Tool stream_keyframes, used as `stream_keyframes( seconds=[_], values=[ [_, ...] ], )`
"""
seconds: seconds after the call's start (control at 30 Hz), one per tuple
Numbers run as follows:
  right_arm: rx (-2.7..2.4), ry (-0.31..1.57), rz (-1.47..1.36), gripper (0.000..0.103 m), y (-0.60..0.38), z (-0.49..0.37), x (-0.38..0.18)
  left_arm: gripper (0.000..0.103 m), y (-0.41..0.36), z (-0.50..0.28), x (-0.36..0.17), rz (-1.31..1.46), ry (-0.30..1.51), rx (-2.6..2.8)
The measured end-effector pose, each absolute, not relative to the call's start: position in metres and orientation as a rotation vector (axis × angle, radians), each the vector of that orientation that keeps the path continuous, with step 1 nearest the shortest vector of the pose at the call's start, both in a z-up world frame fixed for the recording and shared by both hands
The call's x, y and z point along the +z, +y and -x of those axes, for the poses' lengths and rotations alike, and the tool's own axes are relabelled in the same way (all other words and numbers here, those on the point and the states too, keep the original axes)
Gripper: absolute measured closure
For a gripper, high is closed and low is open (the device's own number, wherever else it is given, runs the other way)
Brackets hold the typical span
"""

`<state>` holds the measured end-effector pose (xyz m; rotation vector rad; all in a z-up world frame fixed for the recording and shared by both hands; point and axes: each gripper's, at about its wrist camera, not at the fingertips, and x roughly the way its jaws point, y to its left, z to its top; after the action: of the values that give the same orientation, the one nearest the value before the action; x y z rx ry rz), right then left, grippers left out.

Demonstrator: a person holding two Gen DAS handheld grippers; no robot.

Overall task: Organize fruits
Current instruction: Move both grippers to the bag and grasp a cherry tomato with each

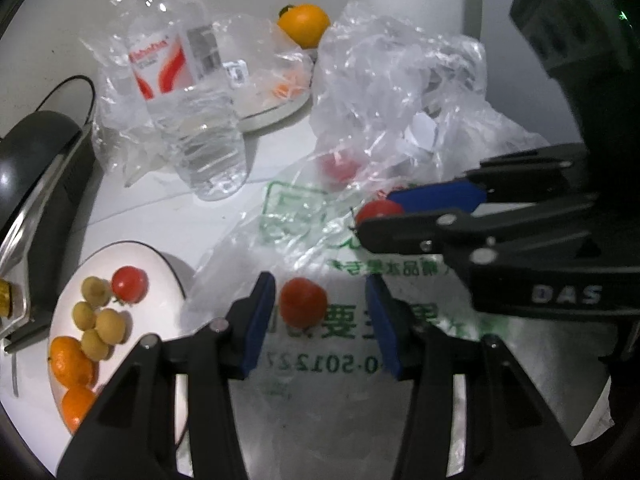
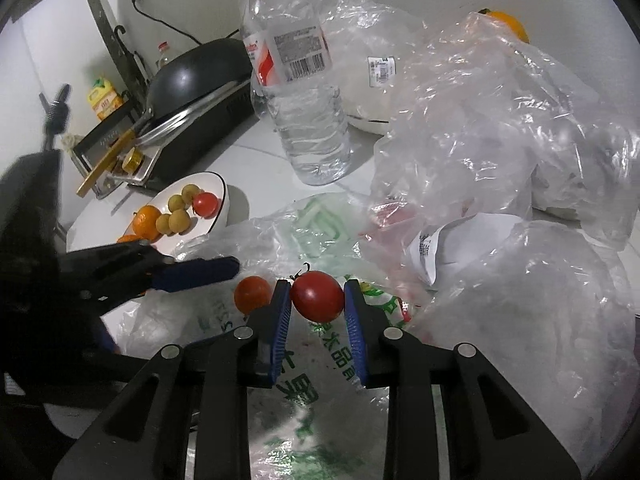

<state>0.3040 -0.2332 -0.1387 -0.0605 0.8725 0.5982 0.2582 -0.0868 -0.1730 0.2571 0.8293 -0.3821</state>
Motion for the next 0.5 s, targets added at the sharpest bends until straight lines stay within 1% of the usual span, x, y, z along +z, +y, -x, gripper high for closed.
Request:
stream_keyframes(
  seconds=[0.23, 0.5],
  values=[
    [0.601, 0.871, 0.055, 0.074, -0.235, -0.304, -0.138, 0.076, -0.086, -0.267, -0.182, -0.279, 0.852, -0.354],
    [0.59, 0.853, 0.045, 0.074, -0.232, -0.302, -0.133, 0.076, -0.077, -0.257, -0.172, -0.241, 0.825, -0.388]
  ],
)
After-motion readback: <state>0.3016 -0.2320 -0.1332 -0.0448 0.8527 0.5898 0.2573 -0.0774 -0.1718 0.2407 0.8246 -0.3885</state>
